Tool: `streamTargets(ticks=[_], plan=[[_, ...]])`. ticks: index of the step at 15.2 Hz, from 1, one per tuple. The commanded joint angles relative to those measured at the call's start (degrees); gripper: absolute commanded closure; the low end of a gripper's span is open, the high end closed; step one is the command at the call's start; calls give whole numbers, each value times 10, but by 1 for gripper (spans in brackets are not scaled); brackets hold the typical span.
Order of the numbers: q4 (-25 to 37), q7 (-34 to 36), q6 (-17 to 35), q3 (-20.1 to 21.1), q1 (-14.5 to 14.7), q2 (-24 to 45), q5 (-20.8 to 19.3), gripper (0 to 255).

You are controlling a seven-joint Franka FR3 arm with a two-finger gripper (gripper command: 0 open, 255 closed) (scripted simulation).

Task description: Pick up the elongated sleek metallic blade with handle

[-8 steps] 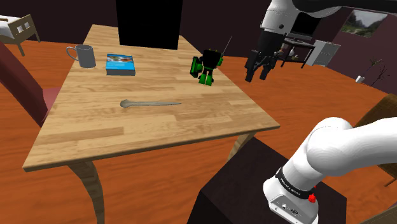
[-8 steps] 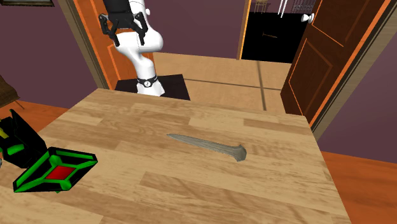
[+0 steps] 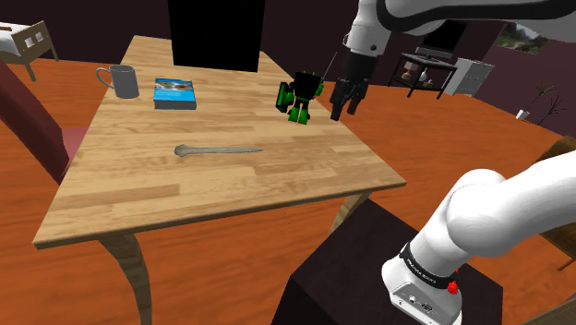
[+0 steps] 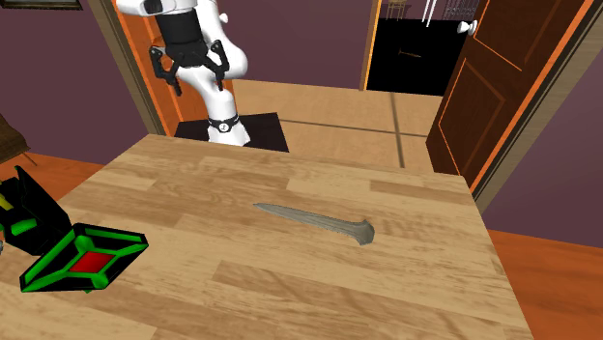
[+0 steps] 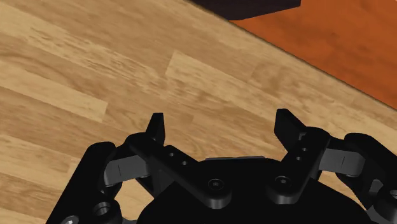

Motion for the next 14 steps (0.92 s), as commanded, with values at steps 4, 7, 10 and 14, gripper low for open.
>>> streamTargets(ticks=[4,7,10,14], plan=[[43,-79,69,-3,26,105,-5,0],[76,-124,101,0,40,166,-7,0],[114,-167,128,5,53,226,-8,0],[169,-221,156,16,67,303,-11,0]])
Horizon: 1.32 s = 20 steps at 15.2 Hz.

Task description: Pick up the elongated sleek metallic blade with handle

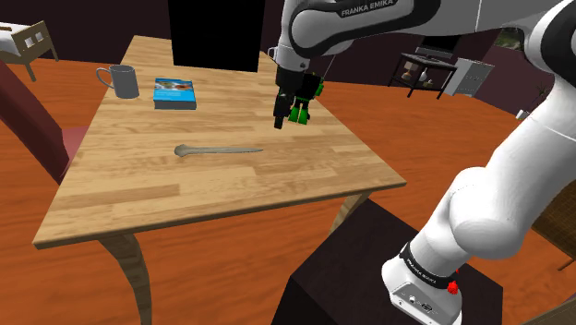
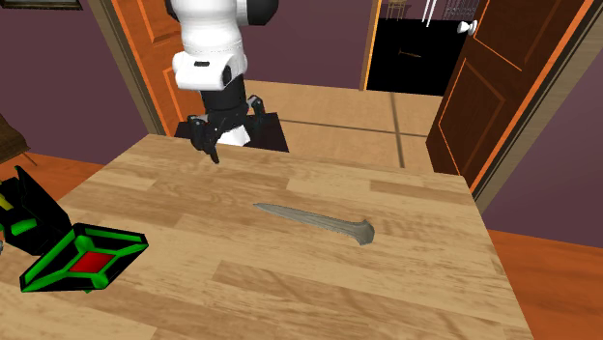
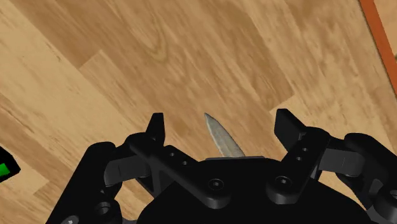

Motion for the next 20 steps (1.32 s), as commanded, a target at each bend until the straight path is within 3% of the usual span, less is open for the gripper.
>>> streamTargets(ticks=[1,14,20], plan=[[25,-27,15,6,7,36,-2,0],[230,-167,55,60,57,262,-41,0],[209,-165,93,59,58,279,-44,0]])
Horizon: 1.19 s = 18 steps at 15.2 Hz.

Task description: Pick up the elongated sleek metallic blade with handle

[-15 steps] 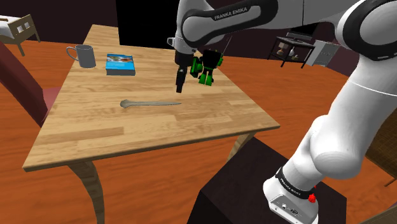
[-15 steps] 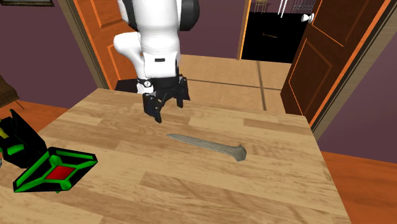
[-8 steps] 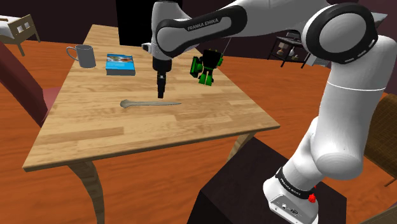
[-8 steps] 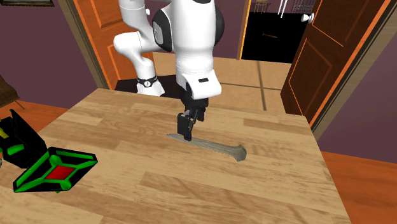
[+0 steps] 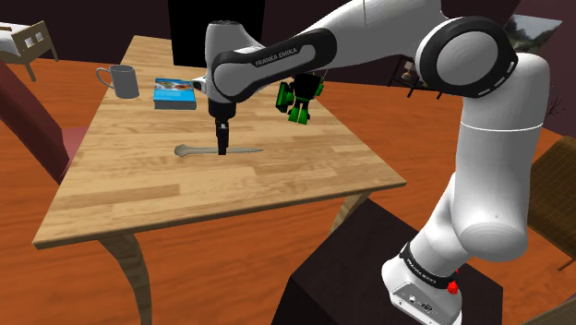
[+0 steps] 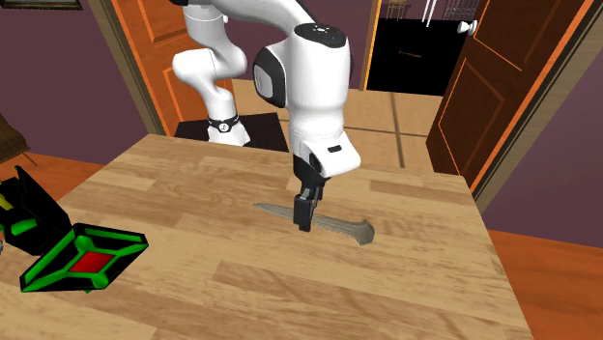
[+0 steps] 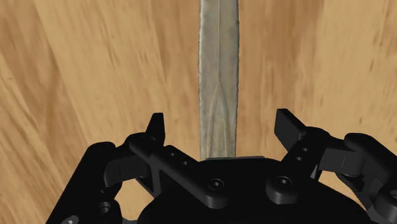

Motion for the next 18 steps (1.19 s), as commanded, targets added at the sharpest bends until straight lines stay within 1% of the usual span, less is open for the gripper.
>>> streamTargets(ticks=[1,3,4,13,18], plan=[[-6,1,13,0,0,7,-1,0],[-8,1,17,0,0,9,-1,0],[-8,2,17,0,1,9,-1,255],[-8,1,17,0,0,9,-2,255],[9,-1,-15,1,0,-7,1,255]])
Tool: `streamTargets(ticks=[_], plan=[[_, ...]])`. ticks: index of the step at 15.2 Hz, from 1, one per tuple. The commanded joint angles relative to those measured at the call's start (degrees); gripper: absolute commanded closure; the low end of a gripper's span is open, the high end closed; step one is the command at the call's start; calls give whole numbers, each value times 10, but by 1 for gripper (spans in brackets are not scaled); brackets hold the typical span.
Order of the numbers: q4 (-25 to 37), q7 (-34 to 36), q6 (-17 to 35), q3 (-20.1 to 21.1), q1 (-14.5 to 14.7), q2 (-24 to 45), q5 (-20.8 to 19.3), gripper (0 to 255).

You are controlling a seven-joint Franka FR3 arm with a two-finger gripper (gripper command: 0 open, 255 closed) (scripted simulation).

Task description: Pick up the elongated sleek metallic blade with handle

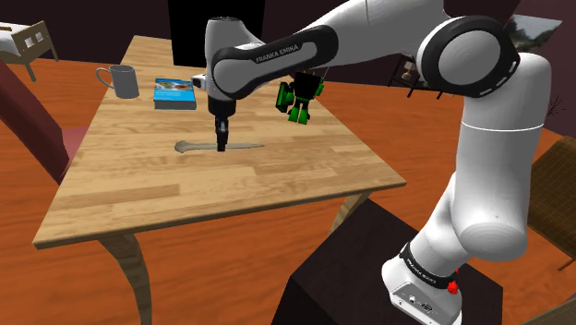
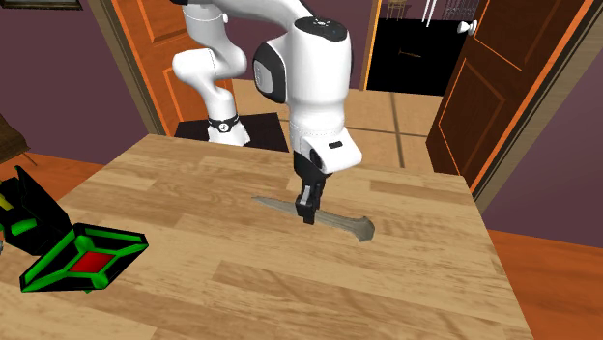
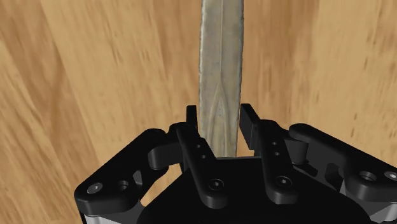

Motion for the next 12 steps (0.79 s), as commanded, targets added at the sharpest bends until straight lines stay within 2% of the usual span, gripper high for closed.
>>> streamTargets(ticks=[1,12], plan=[[7,-1,-13,0,0,-6,1,255],[47,-4,-75,2,0,-27,4,255]])
